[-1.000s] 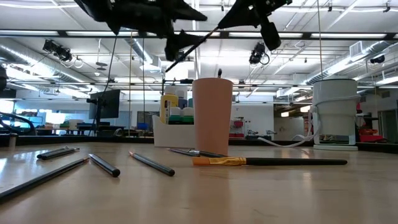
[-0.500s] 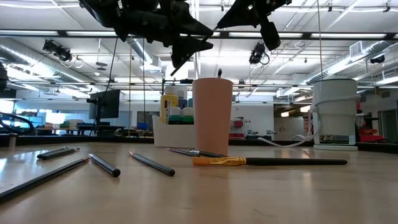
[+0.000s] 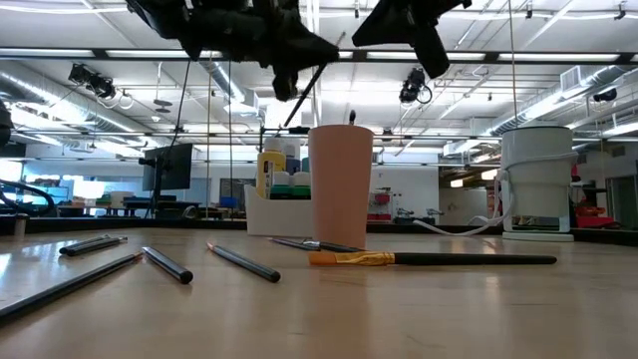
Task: Pick & Place Paint Supplies
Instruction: Put the black paint brush into the orange cup
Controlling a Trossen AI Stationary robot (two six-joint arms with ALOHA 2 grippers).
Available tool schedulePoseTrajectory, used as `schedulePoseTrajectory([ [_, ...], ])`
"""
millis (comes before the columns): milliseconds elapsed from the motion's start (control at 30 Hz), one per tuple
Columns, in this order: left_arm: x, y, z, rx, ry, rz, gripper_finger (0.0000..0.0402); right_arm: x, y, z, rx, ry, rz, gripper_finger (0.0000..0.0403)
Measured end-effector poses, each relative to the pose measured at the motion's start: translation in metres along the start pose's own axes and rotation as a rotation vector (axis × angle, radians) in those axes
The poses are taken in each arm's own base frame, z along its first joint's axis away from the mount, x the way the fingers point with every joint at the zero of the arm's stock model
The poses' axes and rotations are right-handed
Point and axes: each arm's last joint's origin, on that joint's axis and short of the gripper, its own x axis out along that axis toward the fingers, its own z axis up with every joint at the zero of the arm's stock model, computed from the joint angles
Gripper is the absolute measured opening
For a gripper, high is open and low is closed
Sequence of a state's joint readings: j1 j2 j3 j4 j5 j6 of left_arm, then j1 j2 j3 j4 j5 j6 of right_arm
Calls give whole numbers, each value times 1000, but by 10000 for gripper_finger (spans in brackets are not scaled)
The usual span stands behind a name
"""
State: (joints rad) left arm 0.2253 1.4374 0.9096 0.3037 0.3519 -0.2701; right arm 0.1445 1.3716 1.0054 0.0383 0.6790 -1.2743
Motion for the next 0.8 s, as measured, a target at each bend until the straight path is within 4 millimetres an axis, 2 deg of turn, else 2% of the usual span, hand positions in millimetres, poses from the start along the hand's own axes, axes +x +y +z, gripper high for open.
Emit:
schedulePoseTrajectory([
  [133,-16,-13,17,137,-86,7,23,-7,0,0,256,50,-6,26],
  [233,-24,-30,27,252,-175,12,23,-14,3,-7,434,36,82,27],
  [333,-22,-49,29,354,-234,-34,25,-18,3,-19,614,1,202,27],
  [433,-12,-64,24,434,-269,-37,26,-17,1,-27,742,-70,252,27],
  [533,3,-69,13,467,-270,26,24,-10,5,-34,837,-182,287,27],
  [667,19,-69,1,456,-270,78,25,-7,19,-46,925,-267,329,27],
  [800,31,-63,-8,445,-269,124,24,-21,27,-56,960,-329,291,27],
])
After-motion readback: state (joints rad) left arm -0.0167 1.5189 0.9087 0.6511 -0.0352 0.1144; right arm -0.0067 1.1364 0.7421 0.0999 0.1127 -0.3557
